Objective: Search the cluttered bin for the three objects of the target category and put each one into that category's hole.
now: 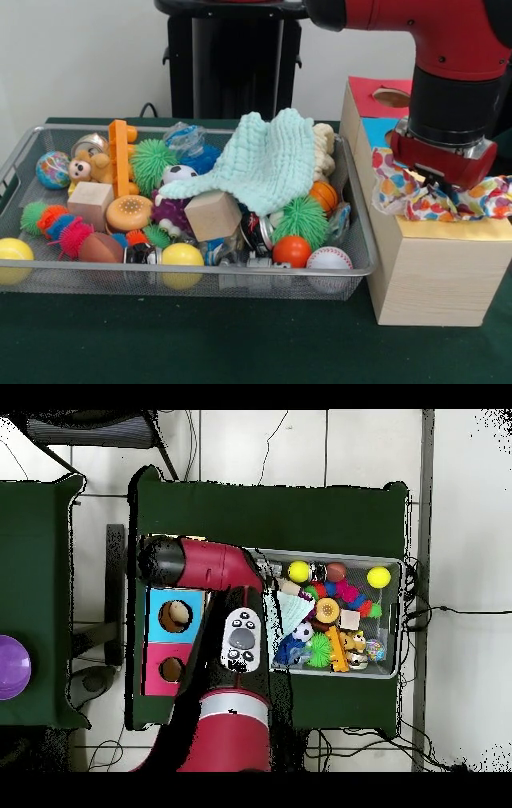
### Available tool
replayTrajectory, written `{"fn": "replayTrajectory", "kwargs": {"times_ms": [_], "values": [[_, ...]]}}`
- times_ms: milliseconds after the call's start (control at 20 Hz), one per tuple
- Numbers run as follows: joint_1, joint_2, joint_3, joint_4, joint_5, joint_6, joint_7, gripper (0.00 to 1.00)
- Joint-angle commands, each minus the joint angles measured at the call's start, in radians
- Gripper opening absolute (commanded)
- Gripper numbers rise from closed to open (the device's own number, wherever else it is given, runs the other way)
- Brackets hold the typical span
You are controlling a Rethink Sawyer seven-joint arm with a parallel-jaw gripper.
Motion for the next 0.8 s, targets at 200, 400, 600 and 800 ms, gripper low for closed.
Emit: {"fn": "replayTrajectory", "kwargs": {"times_ms": [200, 400, 600, 800], "values": [[0.04, 0.013, -0.112, 0.003, -0.065, 0.148, 0.141, 0.0], [0.041, -0.06, -0.098, 0.051, -0.043, 0.224, 0.121, 0.0], [0.028, -0.099, -0.071, 0.09, -0.023, 0.246, 0.097, 0.0], [0.006, -0.142, -0.031, 0.144, 0.003, 0.247, 0.076, 0.0]]}}
